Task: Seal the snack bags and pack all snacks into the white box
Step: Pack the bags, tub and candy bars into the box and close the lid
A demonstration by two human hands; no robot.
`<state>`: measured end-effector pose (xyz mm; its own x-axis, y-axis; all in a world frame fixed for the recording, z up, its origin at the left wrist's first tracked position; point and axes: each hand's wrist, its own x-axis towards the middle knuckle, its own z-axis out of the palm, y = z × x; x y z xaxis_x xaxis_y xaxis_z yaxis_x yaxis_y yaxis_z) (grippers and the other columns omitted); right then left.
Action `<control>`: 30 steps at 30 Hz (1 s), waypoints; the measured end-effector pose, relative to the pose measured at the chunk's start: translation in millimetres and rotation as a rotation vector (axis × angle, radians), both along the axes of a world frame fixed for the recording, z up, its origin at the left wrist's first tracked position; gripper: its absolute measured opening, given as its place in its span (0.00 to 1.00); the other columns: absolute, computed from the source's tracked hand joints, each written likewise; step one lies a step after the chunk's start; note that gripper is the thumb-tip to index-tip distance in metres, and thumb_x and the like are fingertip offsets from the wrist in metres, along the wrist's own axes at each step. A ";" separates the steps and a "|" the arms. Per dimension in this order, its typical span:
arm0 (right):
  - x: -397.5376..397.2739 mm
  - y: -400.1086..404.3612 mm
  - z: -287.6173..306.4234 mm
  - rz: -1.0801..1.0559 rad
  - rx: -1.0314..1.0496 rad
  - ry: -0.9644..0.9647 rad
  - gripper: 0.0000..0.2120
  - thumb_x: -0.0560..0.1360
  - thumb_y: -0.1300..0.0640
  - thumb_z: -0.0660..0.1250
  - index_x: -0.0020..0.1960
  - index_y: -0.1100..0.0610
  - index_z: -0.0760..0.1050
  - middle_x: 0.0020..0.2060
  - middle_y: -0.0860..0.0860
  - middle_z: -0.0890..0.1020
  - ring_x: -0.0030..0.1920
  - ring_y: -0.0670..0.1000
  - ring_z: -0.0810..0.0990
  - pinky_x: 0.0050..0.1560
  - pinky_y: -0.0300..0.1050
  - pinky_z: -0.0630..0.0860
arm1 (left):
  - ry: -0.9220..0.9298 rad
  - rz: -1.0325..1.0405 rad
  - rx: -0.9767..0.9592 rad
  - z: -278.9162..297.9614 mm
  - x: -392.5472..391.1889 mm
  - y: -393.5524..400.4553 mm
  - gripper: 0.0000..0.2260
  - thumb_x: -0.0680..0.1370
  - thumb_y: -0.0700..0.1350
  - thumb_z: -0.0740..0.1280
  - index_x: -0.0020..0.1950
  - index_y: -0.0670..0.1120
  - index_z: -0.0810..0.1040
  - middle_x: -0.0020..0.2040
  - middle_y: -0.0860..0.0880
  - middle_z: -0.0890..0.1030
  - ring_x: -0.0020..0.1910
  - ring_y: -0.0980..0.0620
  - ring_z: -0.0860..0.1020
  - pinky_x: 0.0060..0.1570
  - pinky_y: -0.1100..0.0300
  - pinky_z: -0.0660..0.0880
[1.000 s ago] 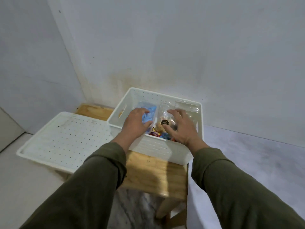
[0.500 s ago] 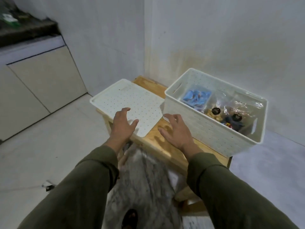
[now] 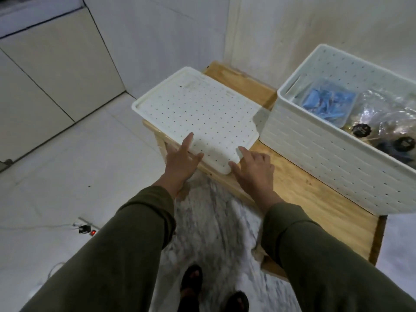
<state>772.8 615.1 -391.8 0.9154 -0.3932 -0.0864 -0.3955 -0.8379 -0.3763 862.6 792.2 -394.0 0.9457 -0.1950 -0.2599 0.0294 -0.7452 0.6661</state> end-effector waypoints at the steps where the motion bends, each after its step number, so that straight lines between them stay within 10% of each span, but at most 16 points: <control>1: 2.7 1.5 -3.1 -0.016 0.007 0.003 0.26 0.77 0.38 0.55 0.72 0.45 0.59 0.69 0.55 0.68 0.68 0.58 0.60 0.63 0.56 0.62 | 0.027 -0.003 -0.008 -3.7 4.1 -0.2 0.30 0.76 0.59 0.63 0.74 0.63 0.52 0.74 0.40 0.56 0.71 0.39 0.64 0.69 0.45 0.65; 18: 13.0 21.5 -6.1 -0.130 0.060 0.003 0.30 0.71 0.35 0.64 0.66 0.52 0.72 0.69 0.55 0.68 0.69 0.57 0.60 0.67 0.52 0.60 | 0.024 0.271 -0.179 -0.1 -1.9 1.8 0.30 0.70 0.52 0.74 0.69 0.45 0.70 0.63 0.45 0.77 0.59 0.49 0.77 0.53 0.69 0.64; 30: 0.1 34.4 11.8 -0.199 0.430 -0.067 0.37 0.68 0.48 0.75 0.73 0.56 0.64 0.74 0.54 0.60 0.74 0.55 0.58 0.73 0.46 0.56 | 0.250 0.355 -0.683 -3.5 -15.9 19.9 0.31 0.72 0.36 0.72 0.70 0.55 0.65 0.67 0.45 0.70 0.60 0.46 0.74 0.53 0.51 0.79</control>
